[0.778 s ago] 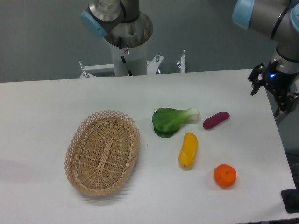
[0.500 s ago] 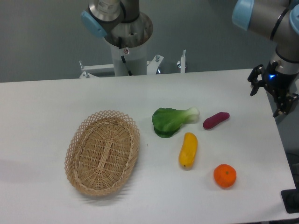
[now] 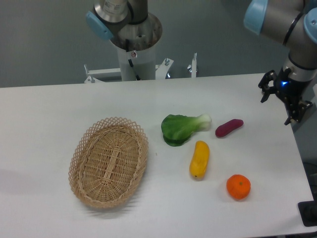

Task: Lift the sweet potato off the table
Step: 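Move the open gripper over the purple sweet potato and lower it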

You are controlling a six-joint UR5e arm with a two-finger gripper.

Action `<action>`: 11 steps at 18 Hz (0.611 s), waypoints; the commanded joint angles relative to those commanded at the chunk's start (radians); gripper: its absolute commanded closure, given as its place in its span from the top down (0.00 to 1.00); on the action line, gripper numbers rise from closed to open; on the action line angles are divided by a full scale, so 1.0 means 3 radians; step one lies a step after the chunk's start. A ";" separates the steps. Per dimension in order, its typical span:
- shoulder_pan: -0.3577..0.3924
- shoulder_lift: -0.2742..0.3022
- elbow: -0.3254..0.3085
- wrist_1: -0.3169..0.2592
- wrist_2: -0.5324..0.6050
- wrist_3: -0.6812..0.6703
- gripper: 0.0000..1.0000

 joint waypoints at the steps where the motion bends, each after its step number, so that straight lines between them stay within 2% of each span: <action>1: 0.0000 0.0000 -0.0031 0.0025 -0.0010 -0.0046 1.00; 4: -0.0005 0.0025 -0.0224 0.0194 -0.0010 -0.0062 1.00; 9: -0.0010 0.0102 -0.0853 0.0924 0.0000 -0.0062 1.00; 11: 0.0000 0.0112 -0.1103 0.1094 0.0015 -0.0067 1.00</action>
